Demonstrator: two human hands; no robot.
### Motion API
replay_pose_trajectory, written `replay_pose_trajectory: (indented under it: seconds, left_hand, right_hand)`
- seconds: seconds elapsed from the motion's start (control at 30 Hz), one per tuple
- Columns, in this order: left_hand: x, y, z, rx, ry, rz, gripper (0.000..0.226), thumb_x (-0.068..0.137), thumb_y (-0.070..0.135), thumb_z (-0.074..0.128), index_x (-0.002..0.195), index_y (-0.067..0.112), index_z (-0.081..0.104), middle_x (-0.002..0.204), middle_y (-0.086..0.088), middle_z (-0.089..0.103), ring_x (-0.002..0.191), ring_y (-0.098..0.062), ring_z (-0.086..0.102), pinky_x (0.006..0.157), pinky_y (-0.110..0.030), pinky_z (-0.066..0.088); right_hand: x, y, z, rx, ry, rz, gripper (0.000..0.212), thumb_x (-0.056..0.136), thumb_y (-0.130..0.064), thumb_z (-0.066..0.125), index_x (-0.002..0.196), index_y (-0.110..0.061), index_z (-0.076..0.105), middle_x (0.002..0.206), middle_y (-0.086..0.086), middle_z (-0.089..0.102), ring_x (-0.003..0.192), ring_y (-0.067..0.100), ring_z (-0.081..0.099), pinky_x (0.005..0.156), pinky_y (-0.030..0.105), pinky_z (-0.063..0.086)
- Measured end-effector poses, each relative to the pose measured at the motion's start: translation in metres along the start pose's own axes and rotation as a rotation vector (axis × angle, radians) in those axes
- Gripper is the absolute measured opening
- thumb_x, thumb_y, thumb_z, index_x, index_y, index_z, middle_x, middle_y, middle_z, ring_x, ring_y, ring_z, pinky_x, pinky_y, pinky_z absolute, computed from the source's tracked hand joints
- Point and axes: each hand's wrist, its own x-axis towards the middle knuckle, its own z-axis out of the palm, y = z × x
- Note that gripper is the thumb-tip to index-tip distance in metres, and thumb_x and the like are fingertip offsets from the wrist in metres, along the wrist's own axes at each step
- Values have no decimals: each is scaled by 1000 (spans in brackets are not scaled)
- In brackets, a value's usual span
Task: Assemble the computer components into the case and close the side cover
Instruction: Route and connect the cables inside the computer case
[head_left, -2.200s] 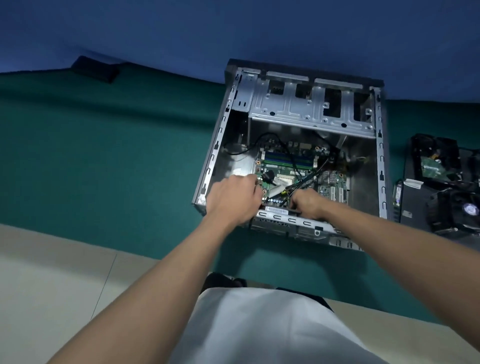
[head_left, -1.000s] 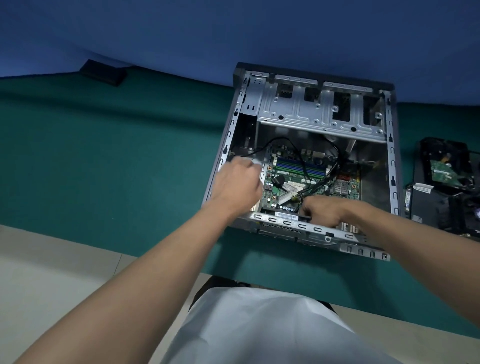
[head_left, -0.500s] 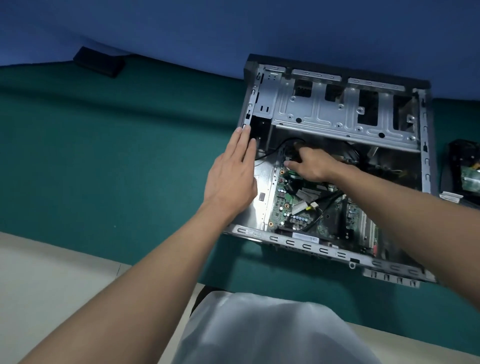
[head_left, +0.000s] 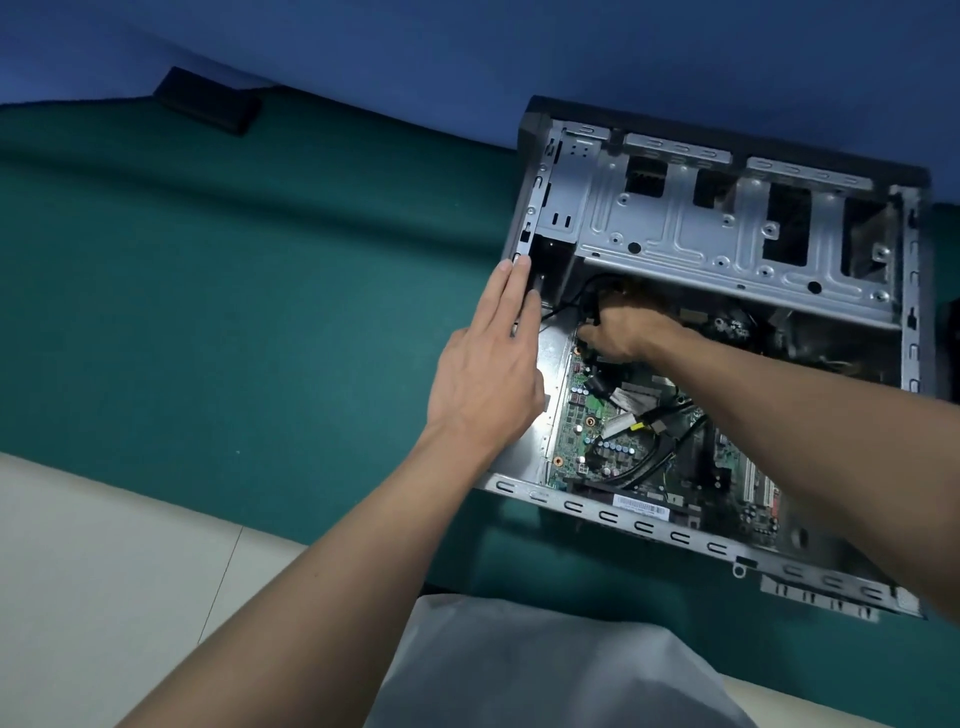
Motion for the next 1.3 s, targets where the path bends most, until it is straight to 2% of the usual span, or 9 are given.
replay_pose_trajectory:
  seconds: [0.27,0.5,0.63,0.77,0.87,0.93,1.07,1.2,1.3]
  left_hand:
    - [0,-1,2,9,-2,-1,59,91,21,49,145,6,32,163,-5,-2,150,-16,-5,77,-29,51]
    - [0,-2,1,19,-5,15,52,89,25,55,137,7,42,163,-7,-6,150,-18,-7,87,-32,47]
    - [-3,0,-3,55,-28,28,42,84,37,64,116,10,56,162,-11,-4,150,-21,-4,112,-40,25]
    - [-8,12,-1,160,11,141,32,85,33,64,110,11,64,160,-15,18,149,-24,11,114,-40,5]
    - [-8,50,-3,-77,-89,160,26,92,30,54,112,17,65,124,-6,62,114,-22,54,106,-41,34]
    - [-9,79,-2,-335,-322,64,26,97,33,48,111,17,63,102,-3,67,88,-21,57,82,-34,46]
    - [-17,101,13,-462,-608,55,31,99,42,45,101,18,64,78,5,57,81,-21,56,69,-31,39]
    - [-16,95,17,-469,-637,66,35,99,46,42,114,20,60,108,-3,64,92,-23,55,79,-36,45]
    - [-15,91,19,-519,-659,35,36,98,47,43,116,21,60,113,-7,64,97,-26,58,86,-39,48]
  right_hand:
    - [0,6,-7,23,-78,-4,47,99,-46,39,120,-7,55,112,12,58,102,28,58,97,42,46]
    - [-17,2,-7,-54,-87,-6,76,94,-64,32,143,-6,36,148,15,39,132,34,42,106,44,37]
    - [-61,38,-24,125,280,-93,38,96,-48,45,97,-12,55,106,17,64,90,32,58,72,35,43]
    - [-122,75,-11,-30,486,-17,12,90,-15,53,94,-4,54,98,18,57,88,36,55,74,41,48]
    - [-151,84,16,-189,282,111,31,82,-10,59,111,-3,52,110,15,55,98,30,53,80,42,52]
    - [-158,89,24,-230,202,184,41,84,-11,53,123,-2,47,121,18,53,111,32,49,90,42,48]
    - [-152,97,30,10,6,360,49,93,-16,43,137,6,34,140,31,37,127,40,41,108,43,35]
    - [-129,97,36,384,131,468,73,91,-13,51,151,-3,10,159,18,2,146,35,5,119,45,13]
    - [-112,97,33,529,215,568,73,90,-11,51,151,-5,11,160,12,3,146,31,10,119,44,14]
